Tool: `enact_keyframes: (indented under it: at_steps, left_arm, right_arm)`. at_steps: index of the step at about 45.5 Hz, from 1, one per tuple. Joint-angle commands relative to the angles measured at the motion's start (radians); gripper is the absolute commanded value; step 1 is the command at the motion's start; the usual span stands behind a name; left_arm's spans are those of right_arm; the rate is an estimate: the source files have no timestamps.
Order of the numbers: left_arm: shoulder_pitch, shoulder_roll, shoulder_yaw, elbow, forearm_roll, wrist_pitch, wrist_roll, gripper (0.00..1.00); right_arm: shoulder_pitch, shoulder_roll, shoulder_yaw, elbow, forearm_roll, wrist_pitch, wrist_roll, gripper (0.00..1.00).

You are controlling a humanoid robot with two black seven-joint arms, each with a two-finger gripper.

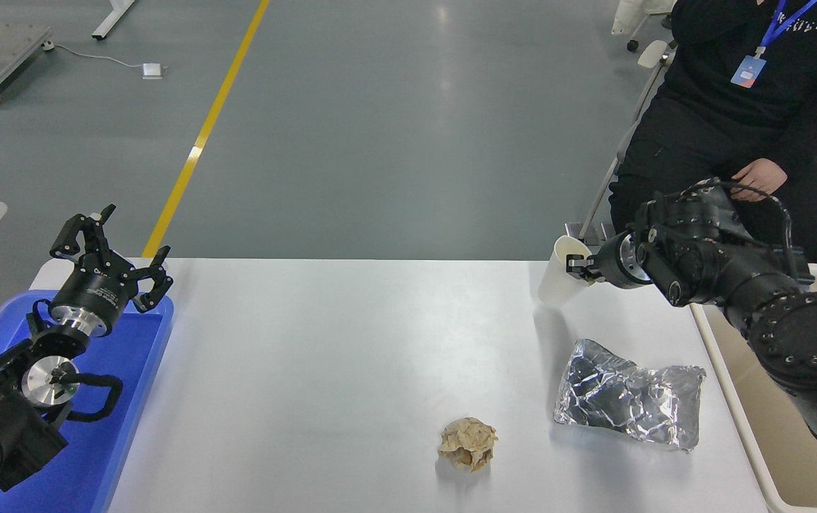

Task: Clean the table surface

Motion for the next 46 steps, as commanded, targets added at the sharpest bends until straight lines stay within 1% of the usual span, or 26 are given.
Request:
enact_keyframes:
  at_steps: [1, 3, 19, 30, 37, 46]
  left_arm:
    - [0.0, 0.0, 0.0, 0.0, 0.0, 0.0, 0.0, 1.0]
    - [0.0, 0.0, 0.0, 0.0, 0.0, 0.0, 0.0, 1.0]
    - [0.0, 0.0, 0.0, 0.0, 0.0, 0.0, 0.0, 1.0]
    - [0.0, 0.0, 0.0, 0.0, 0.0, 0.001, 0.0, 1.0]
    - [0.0, 0.0, 0.0, 0.0, 0.0, 0.001, 0.0, 1.0]
    - [0.0, 0.0, 0.0, 0.0, 0.0, 0.001, 0.0, 1.0]
  right_arm:
    - [0.129, -0.159, -0.014, 0.009, 0.005, 0.186, 0.081, 0.0]
    - [0.153, -0.189, -0.016, 0.01, 0.005, 0.22, 0.098, 0.0]
    - [0.333, -0.39, -0.02, 0.018, -0.008, 0.22, 0.135, 0.0]
    - [0.407, -0.449, -0.051, 0.032, -0.011, 0.22, 0.136, 0.0]
    - [0.368, -0.449, -0.062, 0.017, -0.011, 0.22, 0.136, 0.0]
    - [0.194, -0.449, -0.062, -0.063, -0.011, 0.22, 0.136, 0.0]
